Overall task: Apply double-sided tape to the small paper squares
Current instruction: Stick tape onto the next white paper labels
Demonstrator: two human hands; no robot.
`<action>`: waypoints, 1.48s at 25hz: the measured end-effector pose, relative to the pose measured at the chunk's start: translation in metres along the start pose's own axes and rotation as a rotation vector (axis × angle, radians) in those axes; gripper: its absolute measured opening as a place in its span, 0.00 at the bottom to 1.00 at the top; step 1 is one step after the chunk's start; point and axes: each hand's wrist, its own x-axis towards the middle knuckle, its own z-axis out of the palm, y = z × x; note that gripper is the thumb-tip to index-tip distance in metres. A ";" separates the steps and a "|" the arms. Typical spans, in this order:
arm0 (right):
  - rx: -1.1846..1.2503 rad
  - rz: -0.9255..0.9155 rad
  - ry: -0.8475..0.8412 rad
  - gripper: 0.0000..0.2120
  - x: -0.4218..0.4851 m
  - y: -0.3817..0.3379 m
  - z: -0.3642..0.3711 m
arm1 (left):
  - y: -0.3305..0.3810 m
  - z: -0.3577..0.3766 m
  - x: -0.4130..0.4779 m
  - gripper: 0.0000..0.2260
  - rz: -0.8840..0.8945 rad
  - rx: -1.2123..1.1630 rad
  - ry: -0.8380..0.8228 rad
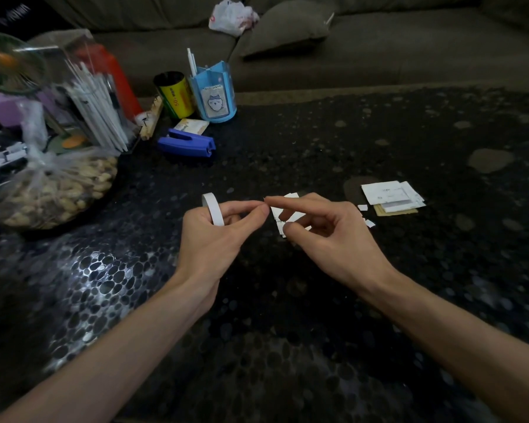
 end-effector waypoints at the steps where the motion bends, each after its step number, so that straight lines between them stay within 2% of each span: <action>1: 0.000 0.002 -0.002 0.20 0.000 0.000 0.000 | 0.000 0.000 0.000 0.04 0.000 0.008 0.001; 8: 0.025 0.030 -0.002 0.19 0.000 -0.001 0.000 | 0.000 0.000 0.001 0.03 -0.012 0.037 -0.009; 17: 0.246 0.161 0.013 0.16 0.002 0.001 0.000 | 0.001 0.000 -0.001 0.03 0.003 0.029 -0.035; 26: 0.179 0.121 0.008 0.19 0.001 -0.001 0.001 | 0.004 0.004 -0.004 0.06 -0.011 -0.033 -0.052; 37: 0.059 0.048 0.003 0.19 -0.001 -0.001 0.001 | 0.000 0.001 0.000 0.04 0.009 -0.004 -0.026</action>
